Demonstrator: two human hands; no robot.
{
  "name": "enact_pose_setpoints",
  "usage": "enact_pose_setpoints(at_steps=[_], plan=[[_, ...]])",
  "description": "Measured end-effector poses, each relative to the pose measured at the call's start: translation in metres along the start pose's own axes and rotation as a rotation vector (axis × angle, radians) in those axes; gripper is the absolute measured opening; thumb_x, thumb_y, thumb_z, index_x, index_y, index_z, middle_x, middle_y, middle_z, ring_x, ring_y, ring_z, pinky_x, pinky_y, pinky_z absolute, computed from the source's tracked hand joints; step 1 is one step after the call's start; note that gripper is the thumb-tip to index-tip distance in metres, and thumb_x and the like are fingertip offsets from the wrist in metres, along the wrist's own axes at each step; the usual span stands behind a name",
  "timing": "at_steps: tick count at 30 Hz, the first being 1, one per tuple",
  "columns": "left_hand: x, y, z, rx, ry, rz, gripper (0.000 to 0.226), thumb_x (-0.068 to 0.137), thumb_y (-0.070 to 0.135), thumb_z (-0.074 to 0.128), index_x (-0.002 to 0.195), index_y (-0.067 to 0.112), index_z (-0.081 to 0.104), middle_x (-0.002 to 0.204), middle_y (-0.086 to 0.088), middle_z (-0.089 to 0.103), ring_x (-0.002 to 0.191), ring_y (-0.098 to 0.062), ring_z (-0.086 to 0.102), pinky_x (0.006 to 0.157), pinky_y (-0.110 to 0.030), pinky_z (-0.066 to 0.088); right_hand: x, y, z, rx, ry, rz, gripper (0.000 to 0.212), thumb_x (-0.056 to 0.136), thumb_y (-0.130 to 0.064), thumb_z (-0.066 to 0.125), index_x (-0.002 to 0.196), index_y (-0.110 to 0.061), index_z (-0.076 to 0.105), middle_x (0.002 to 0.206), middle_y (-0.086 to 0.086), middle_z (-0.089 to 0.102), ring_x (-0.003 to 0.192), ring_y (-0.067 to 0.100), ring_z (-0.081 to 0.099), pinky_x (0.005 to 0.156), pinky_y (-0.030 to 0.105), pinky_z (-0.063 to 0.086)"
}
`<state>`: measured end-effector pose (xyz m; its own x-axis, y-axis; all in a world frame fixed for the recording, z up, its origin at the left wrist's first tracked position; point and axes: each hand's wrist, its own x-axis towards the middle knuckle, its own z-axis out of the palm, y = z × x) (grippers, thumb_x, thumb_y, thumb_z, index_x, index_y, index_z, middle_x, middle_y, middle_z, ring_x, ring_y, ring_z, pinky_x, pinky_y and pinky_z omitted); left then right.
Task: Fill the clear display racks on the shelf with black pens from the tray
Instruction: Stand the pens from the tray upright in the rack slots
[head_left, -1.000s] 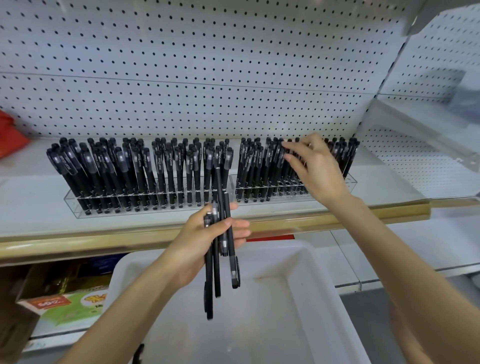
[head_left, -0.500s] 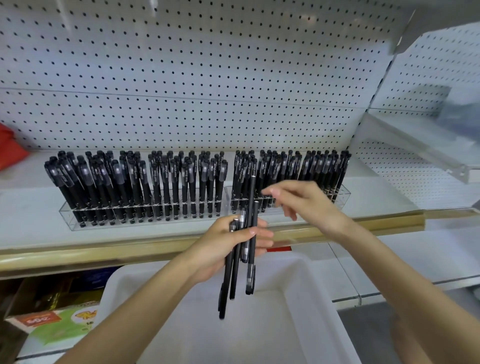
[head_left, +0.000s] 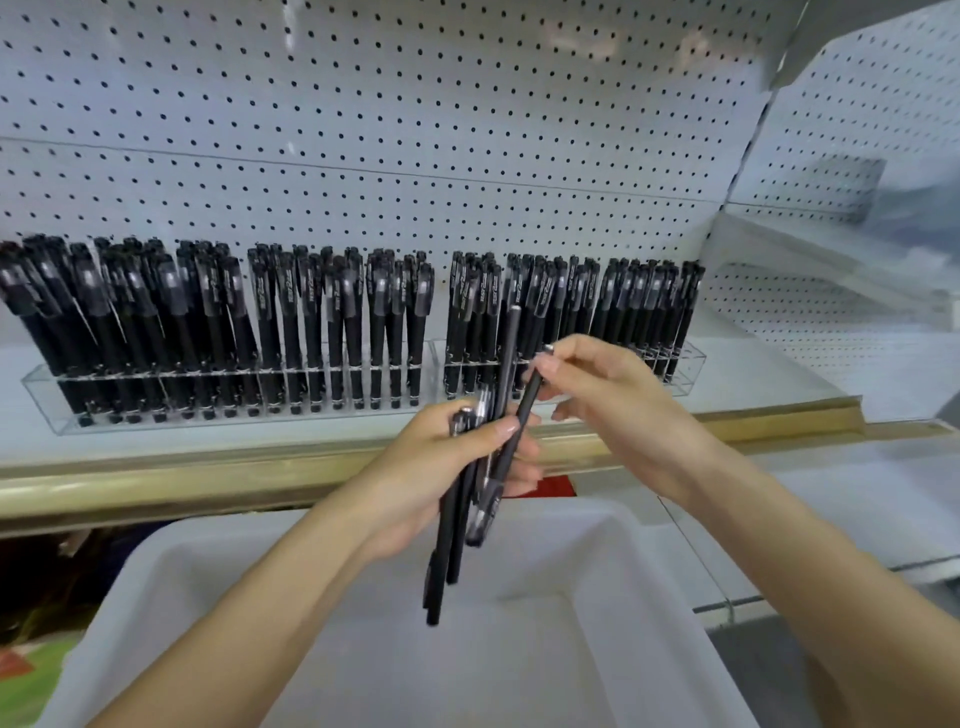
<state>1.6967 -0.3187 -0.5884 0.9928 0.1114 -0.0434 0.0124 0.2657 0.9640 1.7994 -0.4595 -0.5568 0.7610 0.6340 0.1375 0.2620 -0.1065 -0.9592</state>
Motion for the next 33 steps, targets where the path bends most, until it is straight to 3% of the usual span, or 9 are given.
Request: enact_pose_setpoints(at_steps=[3, 10, 14, 18, 22, 24, 27, 30, 33], plan=[[-0.007, 0.001, -0.001, -0.077, -0.012, -0.007, 0.022, 0.091, 0.013, 0.055, 0.104, 0.001, 0.068, 0.072, -0.006, 0.065, 0.063, -0.018, 0.065, 0.076, -0.041, 0.060, -0.001, -0.002, 0.002, 0.085, -0.010, -0.017, 0.015, 0.096, -0.019, 0.053, 0.096, -0.005, 0.059, 0.090, 0.001, 0.069, 0.077, 0.011, 0.059, 0.065, 0.022, 0.045], [-0.023, -0.002, -0.005, 0.017, -0.010, -0.018, 0.021, 0.091, 0.012, 0.055, 0.102, 0.000, 0.067, 0.072, -0.007, 0.068, 0.061, -0.018, 0.066, 0.065, -0.032, 0.059, 0.000, -0.004, 0.009, 0.170, 0.076, -0.002, 0.020, 0.093, -0.025, 0.058, 0.099, -0.008, 0.066, 0.087, -0.002, 0.066, 0.074, 0.011, 0.053, 0.070, 0.026, 0.041], [-0.021, -0.002, -0.003, -0.021, 0.060, 0.039, 0.022, 0.090, 0.013, 0.055, 0.105, 0.002, 0.066, 0.078, -0.012, 0.072, 0.068, -0.021, 0.070, 0.066, -0.033, 0.059, -0.011, 0.007, 0.024, 0.084, -0.061, 0.039, 0.026, 0.081, -0.036, 0.065, 0.084, -0.012, 0.071, 0.075, -0.004, 0.064, 0.075, 0.008, 0.057, 0.076, 0.029, 0.044], [-0.019, -0.001, -0.005, -0.002, 0.090, 0.042, 0.018, 0.091, 0.012, 0.055, 0.104, 0.004, 0.066, 0.091, -0.016, 0.074, 0.082, -0.027, 0.073, 0.070, -0.034, 0.060, -0.008, 0.004, 0.024, 0.255, -0.009, 0.047, 0.021, 0.092, -0.026, 0.056, 0.088, -0.006, 0.062, 0.080, 0.001, 0.068, 0.079, 0.014, 0.062, 0.081, 0.033, 0.049], [-0.015, 0.001, -0.010, 0.036, 0.137, 0.029, 0.018, 0.093, 0.011, 0.055, 0.105, 0.003, 0.066, 0.095, -0.014, 0.074, 0.089, -0.025, 0.072, 0.072, -0.034, 0.060, -0.005, -0.008, 0.012, 0.406, 0.034, 0.074, 0.017, 0.102, -0.022, 0.040, 0.098, -0.008, 0.048, 0.083, 0.013, 0.070, 0.073, 0.023, 0.068, 0.066, 0.030, 0.057], [-0.012, 0.003, -0.013, 0.023, 0.146, 0.028, 0.020, 0.095, 0.010, 0.051, 0.109, 0.004, 0.065, 0.098, -0.014, 0.074, 0.091, -0.025, 0.072, 0.074, -0.033, 0.060, -0.005, -0.012, 0.004, 0.329, 0.004, 0.104, 0.017, 0.104, -0.023, 0.037, 0.097, -0.010, 0.045, 0.073, 0.011, 0.066, 0.061, 0.023, 0.063, 0.057, 0.030, 0.053], [-0.008, 0.007, -0.016, 0.001, 0.151, 0.025, 0.023, 0.098, 0.009, 0.046, 0.113, 0.007, 0.064, 0.102, -0.012, 0.073, 0.096, -0.025, 0.071, 0.082, -0.035, 0.058, -0.001, -0.013, -0.015, 0.142, 0.015, 0.196, 0.020, 0.102, -0.019, 0.042, 0.099, -0.009, 0.059, 0.065, 0.002, 0.055, 0.050, 0.013, 0.050, 0.046, 0.023, 0.043], [-0.004, 0.010, -0.015, -0.017, 0.147, 0.015, 0.026, 0.099, 0.005, 0.043, 0.115, 0.008, 0.062, 0.103, -0.011, 0.073, 0.098, -0.024, 0.070, 0.085, -0.036, 0.057, 0.003, -0.013, -0.034, 0.066, 0.018, 0.280, 0.020, 0.096, -0.012, 0.053, 0.099, -0.007, 0.071, 0.070, 0.001, 0.053, 0.052, 0.008, 0.046, 0.046, 0.018, 0.035], [-0.002, 0.009, -0.011, -0.020, 0.132, 0.004, 0.027, 0.099, 0.003, 0.041, 0.116, 0.009, 0.062, 0.104, -0.011, 0.073, 0.099, -0.022, 0.070, 0.086, -0.036, 0.056, 0.003, -0.017, -0.047, 0.137, 0.017, 0.251, 0.019, 0.093, -0.001, 0.053, 0.102, -0.001, 0.071, 0.080, 0.004, 0.058, 0.060, 0.007, 0.054, 0.052, 0.014, 0.044]])
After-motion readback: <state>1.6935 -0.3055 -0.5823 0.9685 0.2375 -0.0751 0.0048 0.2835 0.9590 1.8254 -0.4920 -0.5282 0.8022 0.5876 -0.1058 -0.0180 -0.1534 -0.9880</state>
